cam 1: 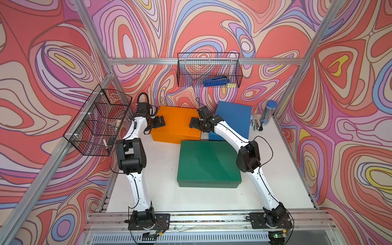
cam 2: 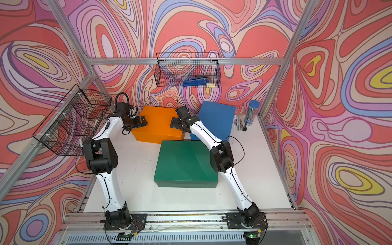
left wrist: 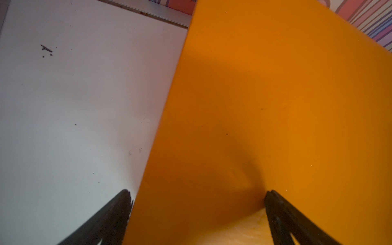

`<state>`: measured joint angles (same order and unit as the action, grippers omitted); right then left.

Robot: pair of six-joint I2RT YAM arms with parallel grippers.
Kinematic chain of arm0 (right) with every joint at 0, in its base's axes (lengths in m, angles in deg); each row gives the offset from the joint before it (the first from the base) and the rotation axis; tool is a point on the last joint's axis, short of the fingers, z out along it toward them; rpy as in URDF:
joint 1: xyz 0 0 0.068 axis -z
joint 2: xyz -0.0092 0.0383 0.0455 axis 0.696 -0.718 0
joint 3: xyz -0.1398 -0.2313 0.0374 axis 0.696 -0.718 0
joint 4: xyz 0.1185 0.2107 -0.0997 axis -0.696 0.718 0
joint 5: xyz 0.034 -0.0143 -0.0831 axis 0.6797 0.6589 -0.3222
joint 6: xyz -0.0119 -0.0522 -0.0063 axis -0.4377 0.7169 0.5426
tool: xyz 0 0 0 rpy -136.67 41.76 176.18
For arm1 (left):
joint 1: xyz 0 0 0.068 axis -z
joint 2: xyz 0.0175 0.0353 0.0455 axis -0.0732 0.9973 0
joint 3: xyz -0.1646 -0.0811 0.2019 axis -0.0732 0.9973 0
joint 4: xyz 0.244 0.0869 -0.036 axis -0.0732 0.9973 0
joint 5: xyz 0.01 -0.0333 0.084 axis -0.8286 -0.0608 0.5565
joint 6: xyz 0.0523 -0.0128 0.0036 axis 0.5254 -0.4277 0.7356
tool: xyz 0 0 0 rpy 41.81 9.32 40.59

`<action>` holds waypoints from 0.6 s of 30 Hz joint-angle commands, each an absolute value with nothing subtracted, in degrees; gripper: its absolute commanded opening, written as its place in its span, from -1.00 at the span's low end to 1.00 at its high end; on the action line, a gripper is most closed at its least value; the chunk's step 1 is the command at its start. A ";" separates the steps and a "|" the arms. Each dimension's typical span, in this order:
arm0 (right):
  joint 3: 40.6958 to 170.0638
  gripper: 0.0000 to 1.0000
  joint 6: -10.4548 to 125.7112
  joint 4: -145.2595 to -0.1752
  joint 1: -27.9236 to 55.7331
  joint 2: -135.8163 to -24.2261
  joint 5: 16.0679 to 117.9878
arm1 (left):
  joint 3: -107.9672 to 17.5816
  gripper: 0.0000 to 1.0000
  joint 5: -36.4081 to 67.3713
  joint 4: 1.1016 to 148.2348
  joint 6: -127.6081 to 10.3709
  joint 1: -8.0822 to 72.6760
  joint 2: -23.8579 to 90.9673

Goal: Stack the shoeboxes
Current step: Pick up the shoebox from the center of the board.

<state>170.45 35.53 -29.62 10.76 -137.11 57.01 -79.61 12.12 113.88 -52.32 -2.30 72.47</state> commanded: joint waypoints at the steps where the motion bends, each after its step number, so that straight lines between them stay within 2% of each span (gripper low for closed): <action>1: 171.00 0.90 35.50 -34.94 9.53 -139.80 63.80 | -80.15 1.00 4.19 117.09 -54.23 -1.43 72.44; 8: 168.49 0.85 36.50 -43.99 9.13 -136.08 69.88 | -81.84 0.96 -3.72 118.06 -54.18 0.10 69.99; 18: 164.01 0.77 34.90 -49.75 9.12 -130.14 75.13 | -81.86 0.94 -5.57 117.22 -55.66 2.35 63.26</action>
<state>164.02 36.21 -40.26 13.21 -134.90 62.21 -80.38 7.53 115.97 -53.41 -2.89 67.75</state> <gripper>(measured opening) 0.889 0.974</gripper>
